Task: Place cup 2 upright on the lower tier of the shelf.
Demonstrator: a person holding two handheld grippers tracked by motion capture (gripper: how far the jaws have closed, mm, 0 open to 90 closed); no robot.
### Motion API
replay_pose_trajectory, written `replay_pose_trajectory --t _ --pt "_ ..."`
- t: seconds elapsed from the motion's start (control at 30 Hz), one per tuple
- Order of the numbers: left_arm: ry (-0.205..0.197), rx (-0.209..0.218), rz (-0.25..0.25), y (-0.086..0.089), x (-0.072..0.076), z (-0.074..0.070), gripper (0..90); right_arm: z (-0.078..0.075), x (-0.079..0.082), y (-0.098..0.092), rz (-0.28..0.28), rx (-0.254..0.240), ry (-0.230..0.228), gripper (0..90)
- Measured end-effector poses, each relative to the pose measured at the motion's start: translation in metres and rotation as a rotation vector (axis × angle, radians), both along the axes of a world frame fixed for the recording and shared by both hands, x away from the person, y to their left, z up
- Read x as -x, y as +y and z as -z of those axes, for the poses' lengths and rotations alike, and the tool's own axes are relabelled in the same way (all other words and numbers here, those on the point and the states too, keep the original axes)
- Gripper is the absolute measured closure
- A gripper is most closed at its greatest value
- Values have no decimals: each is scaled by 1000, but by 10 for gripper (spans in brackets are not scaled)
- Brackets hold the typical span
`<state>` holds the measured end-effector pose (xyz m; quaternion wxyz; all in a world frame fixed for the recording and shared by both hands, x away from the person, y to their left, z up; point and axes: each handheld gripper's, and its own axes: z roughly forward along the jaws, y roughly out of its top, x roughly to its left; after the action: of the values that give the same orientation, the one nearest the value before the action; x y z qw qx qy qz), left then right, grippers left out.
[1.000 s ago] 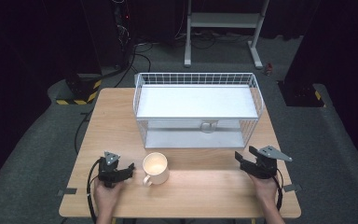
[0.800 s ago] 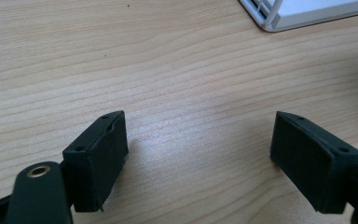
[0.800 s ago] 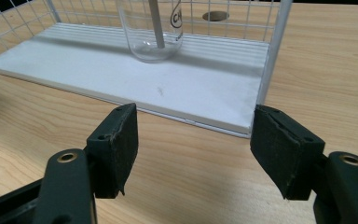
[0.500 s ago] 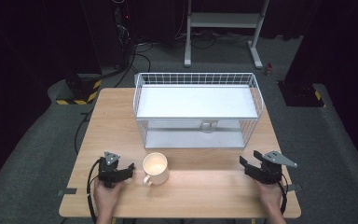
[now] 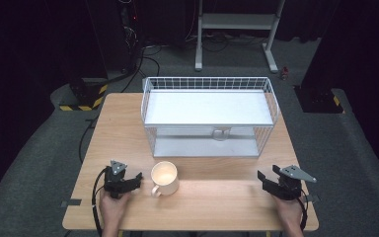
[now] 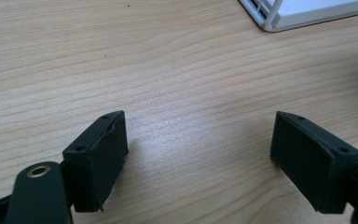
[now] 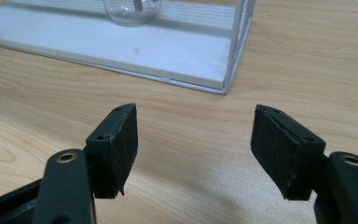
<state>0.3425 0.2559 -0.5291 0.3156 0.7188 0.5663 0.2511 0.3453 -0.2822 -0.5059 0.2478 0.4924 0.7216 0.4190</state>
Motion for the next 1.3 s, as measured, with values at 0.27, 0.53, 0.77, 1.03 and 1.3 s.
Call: replay_pose_trajectory --t 0.27,0.53,0.77,1.03,1.3 --pt "-2 -1 2 0 0 0 190 8 1 -3 3 45 36 316" --pt "3 -3 -1 -1 0 0 178 15 -4 -2 3 80 100 305" --pt "29 -6 1 -4 4 -2 139 17 -10 2 -10 149 145 271" --pt "-9 55 37 -7 15 -10 127 17 -16 5 -16 149 170 223" --pt "-70 156 86 -7 32 -32 119 17 -16 5 -13 148 171 223"
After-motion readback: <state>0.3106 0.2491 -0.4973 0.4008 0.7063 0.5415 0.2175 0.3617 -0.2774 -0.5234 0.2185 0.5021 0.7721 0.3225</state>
